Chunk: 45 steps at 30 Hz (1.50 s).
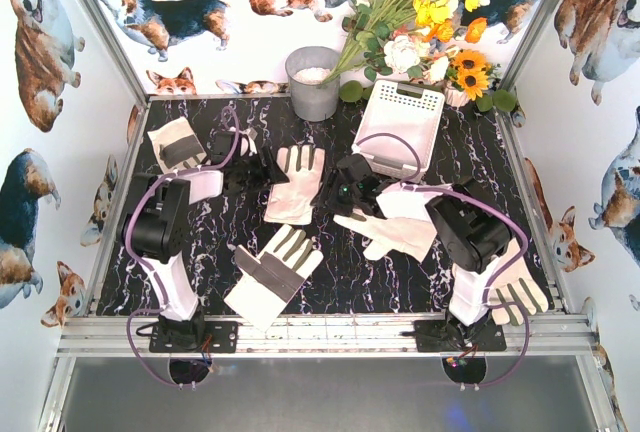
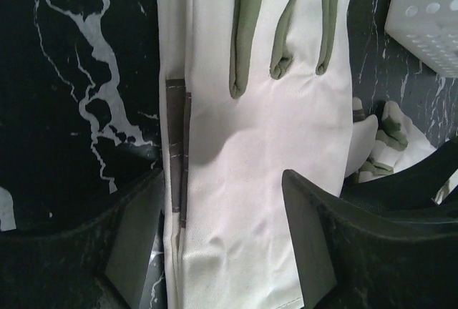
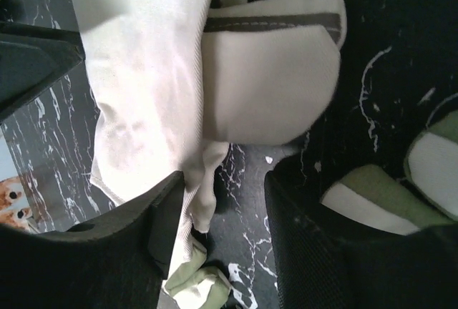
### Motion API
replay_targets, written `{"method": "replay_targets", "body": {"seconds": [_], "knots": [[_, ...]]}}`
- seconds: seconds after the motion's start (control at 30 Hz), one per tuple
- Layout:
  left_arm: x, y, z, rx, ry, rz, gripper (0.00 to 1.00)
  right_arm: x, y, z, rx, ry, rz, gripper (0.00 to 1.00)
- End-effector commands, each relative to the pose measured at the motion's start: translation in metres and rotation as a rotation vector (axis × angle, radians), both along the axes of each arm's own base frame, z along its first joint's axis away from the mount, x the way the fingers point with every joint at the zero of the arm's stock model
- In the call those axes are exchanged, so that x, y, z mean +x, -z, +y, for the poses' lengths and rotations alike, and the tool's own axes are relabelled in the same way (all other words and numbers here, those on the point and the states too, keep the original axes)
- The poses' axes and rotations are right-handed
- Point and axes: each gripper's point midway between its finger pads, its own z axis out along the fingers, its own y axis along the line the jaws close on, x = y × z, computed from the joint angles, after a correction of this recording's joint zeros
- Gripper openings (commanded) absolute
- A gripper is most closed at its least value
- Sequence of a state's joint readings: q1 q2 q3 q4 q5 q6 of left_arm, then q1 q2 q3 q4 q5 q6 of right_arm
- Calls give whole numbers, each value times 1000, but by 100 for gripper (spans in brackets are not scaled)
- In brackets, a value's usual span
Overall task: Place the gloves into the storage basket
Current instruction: Pick up the glove from the center of the board.
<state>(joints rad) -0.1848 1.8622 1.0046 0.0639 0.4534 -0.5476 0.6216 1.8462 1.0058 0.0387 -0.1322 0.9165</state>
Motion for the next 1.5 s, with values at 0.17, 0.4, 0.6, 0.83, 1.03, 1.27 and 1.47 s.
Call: {"method": "replay_targets", "body": {"seconds": [0.17,0.4,0.6,0.83,1.03,1.27,1.47], "knots": [[1,20,3,6,-4,32,57,22,13,6,-24,30,-39,37],[-9,32,3,8,-5,53,50,17,31,0,-67,27,-5,25],[-8,28,-7,-13,15,28,40,15,40,-2,-82,24,14,22],[-6,23,-8,-5,-6,-5,18,13,42,-2,-87,21,20,21],[-7,22,-10,-10,-1,-11,4,14,30,8,-12,17,19,29],[-10,24,-14,-14,3,-4,0,14,28,22,67,9,46,37],[-10,22,-16,-22,2,-8,0,13,33,29,101,2,67,39]]}}
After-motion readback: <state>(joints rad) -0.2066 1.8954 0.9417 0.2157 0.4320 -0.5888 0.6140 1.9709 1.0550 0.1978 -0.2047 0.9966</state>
